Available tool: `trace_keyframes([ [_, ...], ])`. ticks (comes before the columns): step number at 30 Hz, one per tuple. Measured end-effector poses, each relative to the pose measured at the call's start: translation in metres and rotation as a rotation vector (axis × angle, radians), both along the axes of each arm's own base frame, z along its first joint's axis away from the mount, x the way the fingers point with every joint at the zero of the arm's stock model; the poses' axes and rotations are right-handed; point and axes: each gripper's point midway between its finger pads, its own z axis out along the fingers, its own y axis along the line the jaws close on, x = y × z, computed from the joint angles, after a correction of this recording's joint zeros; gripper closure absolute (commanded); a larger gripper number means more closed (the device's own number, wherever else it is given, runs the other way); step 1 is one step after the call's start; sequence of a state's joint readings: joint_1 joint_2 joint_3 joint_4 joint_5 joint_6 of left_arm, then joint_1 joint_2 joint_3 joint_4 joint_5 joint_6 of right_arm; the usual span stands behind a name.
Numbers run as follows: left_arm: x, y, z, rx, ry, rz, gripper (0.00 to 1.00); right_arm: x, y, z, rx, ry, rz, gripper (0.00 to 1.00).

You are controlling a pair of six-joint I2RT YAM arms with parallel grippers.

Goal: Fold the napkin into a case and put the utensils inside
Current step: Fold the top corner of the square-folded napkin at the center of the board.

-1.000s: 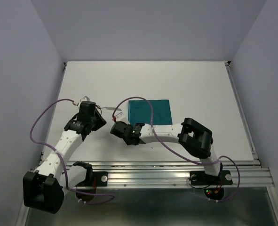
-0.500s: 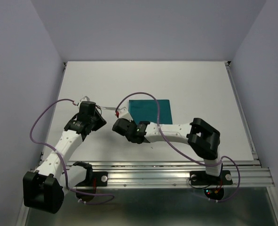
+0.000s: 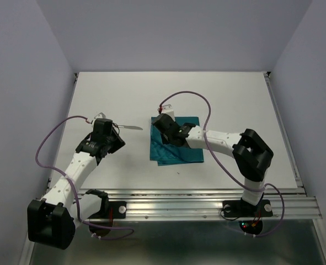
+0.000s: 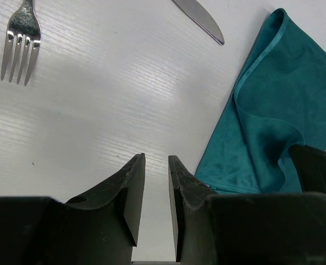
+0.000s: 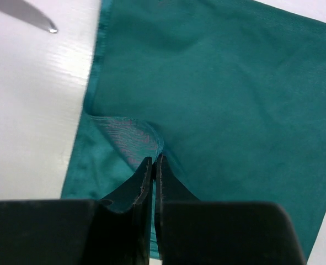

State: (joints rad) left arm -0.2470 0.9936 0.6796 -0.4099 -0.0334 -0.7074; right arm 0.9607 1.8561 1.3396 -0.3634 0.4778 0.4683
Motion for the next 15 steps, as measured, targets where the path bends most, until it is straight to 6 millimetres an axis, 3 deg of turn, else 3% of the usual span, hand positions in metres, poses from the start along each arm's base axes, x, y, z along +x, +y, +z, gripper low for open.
trace_keyframes([
  [15, -0.001, -0.001, -0.001, 0.002, 0.003, -0.018, 0.64, 0.051, -0.058, -0.013, 0.111, 0.07, -0.172, 0.99],
])
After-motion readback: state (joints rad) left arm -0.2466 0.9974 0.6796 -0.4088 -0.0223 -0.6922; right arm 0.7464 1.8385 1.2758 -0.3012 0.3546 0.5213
